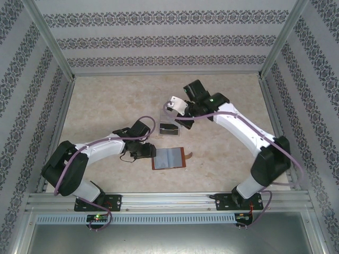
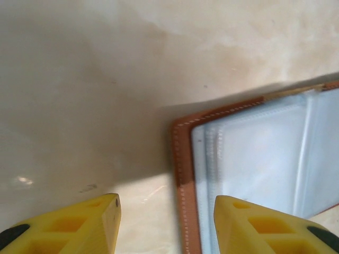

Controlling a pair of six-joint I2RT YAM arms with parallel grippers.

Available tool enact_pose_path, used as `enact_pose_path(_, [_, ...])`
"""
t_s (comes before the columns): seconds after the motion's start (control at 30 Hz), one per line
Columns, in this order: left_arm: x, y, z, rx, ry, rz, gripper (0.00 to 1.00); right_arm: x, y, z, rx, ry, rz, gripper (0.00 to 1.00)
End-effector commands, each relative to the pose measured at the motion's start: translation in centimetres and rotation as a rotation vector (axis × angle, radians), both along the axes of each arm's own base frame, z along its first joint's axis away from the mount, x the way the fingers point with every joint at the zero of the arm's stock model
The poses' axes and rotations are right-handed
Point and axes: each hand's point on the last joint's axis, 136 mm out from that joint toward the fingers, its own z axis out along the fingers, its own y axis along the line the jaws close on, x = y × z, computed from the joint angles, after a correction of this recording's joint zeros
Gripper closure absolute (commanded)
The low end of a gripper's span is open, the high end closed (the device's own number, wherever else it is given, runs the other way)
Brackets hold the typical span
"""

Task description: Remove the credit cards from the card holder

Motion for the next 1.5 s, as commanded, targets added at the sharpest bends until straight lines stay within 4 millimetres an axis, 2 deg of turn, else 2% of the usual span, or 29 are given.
enact_pose_path(0.0, [0.2, 1.4, 0.1, 0.016, -0.017, 0.025, 0.50, -0.5, -1.0, -0.6, -0.144, 0.014, 0.171, 1.00])
enact_pose_path(0.4, [0.5, 3.2, 0.2, 0.015, -0.009, 0.072, 0.50, 1.8, -0.1, -2.4, -0.293, 0.101, 0.362, 1.00])
enact_pose_path(0.9, [0.6, 3.5, 0.8, -0.003, -0.029, 0.100, 0.49, 5.0, 2.0, -5.0, -0.298, 0.154, 0.384, 1.00])
enact_pose_path(1.13, [0.5, 3.6, 0.9, -0.006, -0.033, 0.109, 0.49, 6.2, 2.4, -6.4, -0.306, 0.165, 0.377, 1.00])
enact_pose_path(1.47, [0.4, 3.7, 1.0, -0.009, -0.041, 0.120, 0.49, 7.6, 1.9, -8.2, -0.341, 0.176, 0.332, 1.00])
